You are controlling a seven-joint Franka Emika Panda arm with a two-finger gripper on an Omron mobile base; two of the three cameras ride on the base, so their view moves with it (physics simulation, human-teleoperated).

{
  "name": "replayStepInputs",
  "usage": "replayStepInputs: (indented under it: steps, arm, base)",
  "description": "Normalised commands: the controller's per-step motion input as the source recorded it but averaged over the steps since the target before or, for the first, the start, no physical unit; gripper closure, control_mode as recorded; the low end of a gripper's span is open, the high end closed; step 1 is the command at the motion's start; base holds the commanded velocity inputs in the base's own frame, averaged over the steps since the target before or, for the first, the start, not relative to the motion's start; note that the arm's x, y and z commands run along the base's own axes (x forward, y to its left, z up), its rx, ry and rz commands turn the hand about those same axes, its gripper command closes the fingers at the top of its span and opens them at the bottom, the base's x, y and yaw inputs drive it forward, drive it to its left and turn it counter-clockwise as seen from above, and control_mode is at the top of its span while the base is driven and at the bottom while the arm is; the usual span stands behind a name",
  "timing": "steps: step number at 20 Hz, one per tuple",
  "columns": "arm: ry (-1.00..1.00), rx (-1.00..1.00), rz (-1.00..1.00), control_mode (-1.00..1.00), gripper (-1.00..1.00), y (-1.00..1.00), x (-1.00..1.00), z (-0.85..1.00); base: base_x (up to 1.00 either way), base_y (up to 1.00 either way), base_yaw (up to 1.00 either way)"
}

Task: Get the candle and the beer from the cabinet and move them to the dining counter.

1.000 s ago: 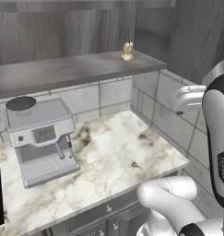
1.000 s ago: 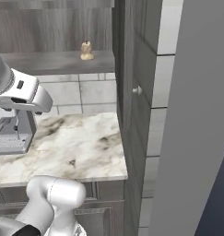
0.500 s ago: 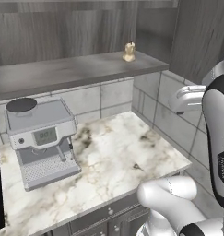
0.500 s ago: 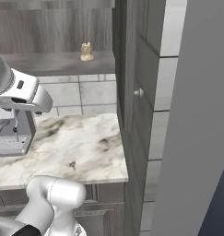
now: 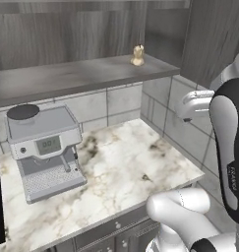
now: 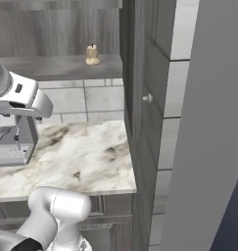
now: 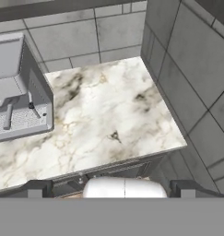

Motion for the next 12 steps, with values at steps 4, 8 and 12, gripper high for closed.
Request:
replayStepInputs:
  steps: [4,8,12]
  arm:
    - [-0.14,0.0,0.0,-1.0,-1.0,0.23,0.0,0.04]
    - [-0.21,-0.01,0.0,-1.0,-1.0,0.27,0.01,0.16]
    - [-0.2,0.0,0.0,-1.0,-1.0,0.03,0.11,0.23]
  base:
    - [0.0,0.0,0.0]
    - [0.0,0.0,0.0]
    - [0.0,0.0,0.0]
